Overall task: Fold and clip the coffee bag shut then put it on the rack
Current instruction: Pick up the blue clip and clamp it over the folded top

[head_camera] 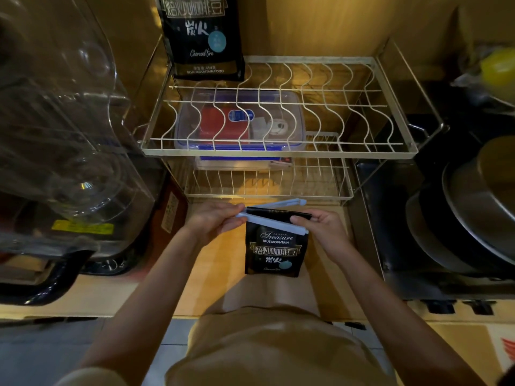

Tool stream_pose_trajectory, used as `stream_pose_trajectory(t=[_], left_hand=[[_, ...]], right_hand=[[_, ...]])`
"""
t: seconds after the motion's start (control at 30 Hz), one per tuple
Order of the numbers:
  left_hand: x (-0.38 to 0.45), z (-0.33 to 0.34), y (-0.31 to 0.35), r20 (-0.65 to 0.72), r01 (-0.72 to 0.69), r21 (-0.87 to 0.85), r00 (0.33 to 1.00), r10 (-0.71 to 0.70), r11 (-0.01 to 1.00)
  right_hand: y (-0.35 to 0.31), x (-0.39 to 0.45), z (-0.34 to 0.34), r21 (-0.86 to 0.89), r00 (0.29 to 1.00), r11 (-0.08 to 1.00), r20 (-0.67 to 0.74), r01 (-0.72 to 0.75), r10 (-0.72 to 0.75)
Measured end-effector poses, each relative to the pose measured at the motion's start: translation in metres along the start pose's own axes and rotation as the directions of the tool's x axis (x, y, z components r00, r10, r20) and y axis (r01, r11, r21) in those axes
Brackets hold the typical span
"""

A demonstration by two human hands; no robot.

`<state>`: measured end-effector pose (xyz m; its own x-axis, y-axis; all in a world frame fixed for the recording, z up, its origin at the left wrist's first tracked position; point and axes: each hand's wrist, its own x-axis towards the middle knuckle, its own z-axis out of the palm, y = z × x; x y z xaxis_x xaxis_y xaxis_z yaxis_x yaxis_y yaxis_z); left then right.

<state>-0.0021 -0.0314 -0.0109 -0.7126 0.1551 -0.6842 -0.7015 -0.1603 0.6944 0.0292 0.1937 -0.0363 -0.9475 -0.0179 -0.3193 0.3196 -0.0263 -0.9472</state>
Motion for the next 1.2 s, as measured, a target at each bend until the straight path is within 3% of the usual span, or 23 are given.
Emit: stream_pose_trajectory(t=[0.17, 0.37, 0.5, 0.67, 0.77, 0.83, 1.0, 1.13, 1.2], left_hand=[[0.005, 0.008, -0.010, -0.027, -0.081, -0.099, 0.996, 0.079, 0.992], [0.003, 0.017, -0.007, -0.007, -0.094, -0.057, 0.996, 0.094, 0.994], [0.002, 0.005, -0.007, 0.192, -0.229, 0.292, 0.965, 0.178, 0.929], [0.002, 0.005, -0.013, 0.162, -0.316, 0.455, 0.949, 0.271, 0.833], [0.005, 0.004, -0.021, 0.115, -0.393, 0.528, 0.911, 0.395, 0.753], [0.007, 0.004, -0.028, 0.084, -0.429, 0.508, 0.888, 0.453, 0.747], [0.008, 0.014, -0.044, -0.034, -0.416, 0.273, 0.897, 0.441, 0.867], [0.008, 0.014, -0.050, -0.025, -0.426, 0.186, 0.899, 0.438, 0.885], [0.008, 0.014, -0.051, -0.005, -0.430, 0.167, 0.900, 0.437, 0.887]], right_hand=[[0.003, 0.002, 0.000, 0.025, 1.000, 1.000, -0.024, -0.018, 0.018], [0.002, 0.002, -0.001, 0.034, 1.000, 0.999, -0.018, -0.017, 0.017], [0.002, 0.003, -0.002, 0.006, 1.000, 1.000, -0.004, -0.016, 0.016], [0.002, 0.002, -0.003, -0.031, 1.000, 0.999, 0.021, -0.007, 0.008], [0.001, 0.002, -0.002, -0.038, 1.000, 0.999, 0.027, -0.013, 0.014], [-0.001, 0.001, -0.001, -0.043, 1.000, 0.999, 0.015, -0.014, 0.015], [-0.002, 0.002, -0.001, -0.107, 0.998, 0.994, -0.054, 0.027, -0.033], [0.000, 0.003, -0.003, -0.348, 0.992, 0.935, -0.074, 0.070, -0.101], [-0.002, 0.002, -0.003, -0.344, 0.996, 0.937, -0.042, 0.064, -0.084]])
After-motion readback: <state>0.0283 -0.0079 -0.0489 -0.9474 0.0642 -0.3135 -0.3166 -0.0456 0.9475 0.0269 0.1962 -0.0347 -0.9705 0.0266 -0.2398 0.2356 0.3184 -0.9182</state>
